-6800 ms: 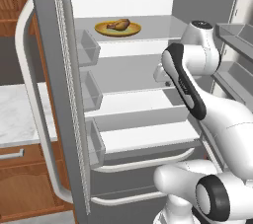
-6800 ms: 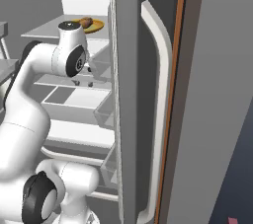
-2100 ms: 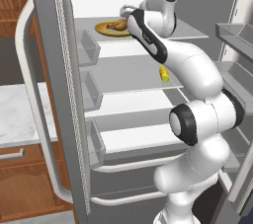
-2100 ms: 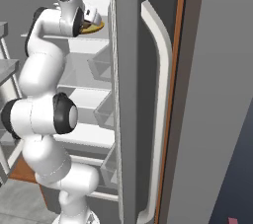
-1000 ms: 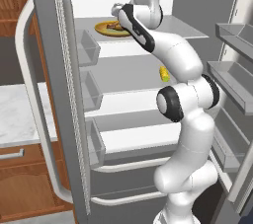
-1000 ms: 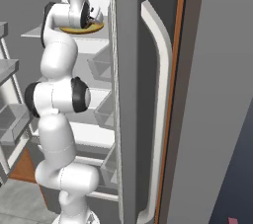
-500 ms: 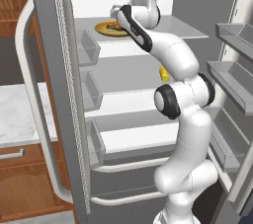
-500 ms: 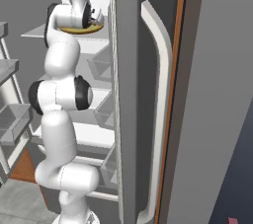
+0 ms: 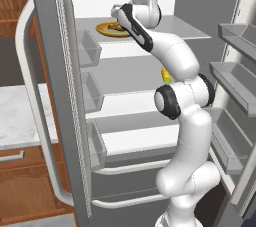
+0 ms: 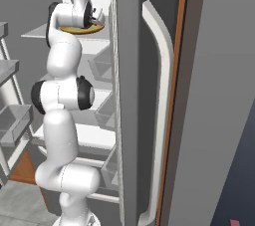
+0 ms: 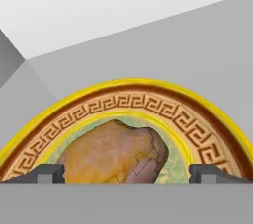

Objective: Retrieve the chicken drumstick from the fridge and place it on the cutting board.

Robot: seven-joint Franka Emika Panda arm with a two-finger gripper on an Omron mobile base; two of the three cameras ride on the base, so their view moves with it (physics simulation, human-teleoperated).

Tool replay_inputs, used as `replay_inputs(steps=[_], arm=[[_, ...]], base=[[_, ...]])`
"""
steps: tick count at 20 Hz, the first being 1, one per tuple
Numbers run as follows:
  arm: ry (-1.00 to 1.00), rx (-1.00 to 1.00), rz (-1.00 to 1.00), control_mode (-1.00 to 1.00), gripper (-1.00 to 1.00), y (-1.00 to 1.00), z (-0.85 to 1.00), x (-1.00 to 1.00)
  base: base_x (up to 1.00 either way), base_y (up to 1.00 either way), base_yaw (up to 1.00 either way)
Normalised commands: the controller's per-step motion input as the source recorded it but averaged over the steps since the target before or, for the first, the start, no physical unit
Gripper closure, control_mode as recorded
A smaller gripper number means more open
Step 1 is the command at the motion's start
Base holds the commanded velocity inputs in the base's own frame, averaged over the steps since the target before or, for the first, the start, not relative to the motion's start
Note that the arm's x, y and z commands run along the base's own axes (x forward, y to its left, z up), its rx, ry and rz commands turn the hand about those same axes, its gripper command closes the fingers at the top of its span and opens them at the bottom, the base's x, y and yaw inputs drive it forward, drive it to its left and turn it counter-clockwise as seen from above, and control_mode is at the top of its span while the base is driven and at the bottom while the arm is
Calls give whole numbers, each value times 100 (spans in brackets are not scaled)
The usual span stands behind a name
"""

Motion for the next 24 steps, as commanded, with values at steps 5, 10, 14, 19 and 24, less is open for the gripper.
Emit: replay_inputs(steps=[5, 10, 14, 19, 24], arm=[[5, 0, 0, -100, -100, 15, 0, 17], [4, 0, 0, -100, -100, 9, 0, 17], [2, 0, 0, -100, -100, 1, 0, 0], [1, 0, 0, -100, 100, 2, -2, 0], [1, 0, 0, -100, 100, 0, -5, 0]], base=[[0, 0, 0], [0, 0, 0], [0, 0, 0], [0, 0, 0], [0, 0, 0]])
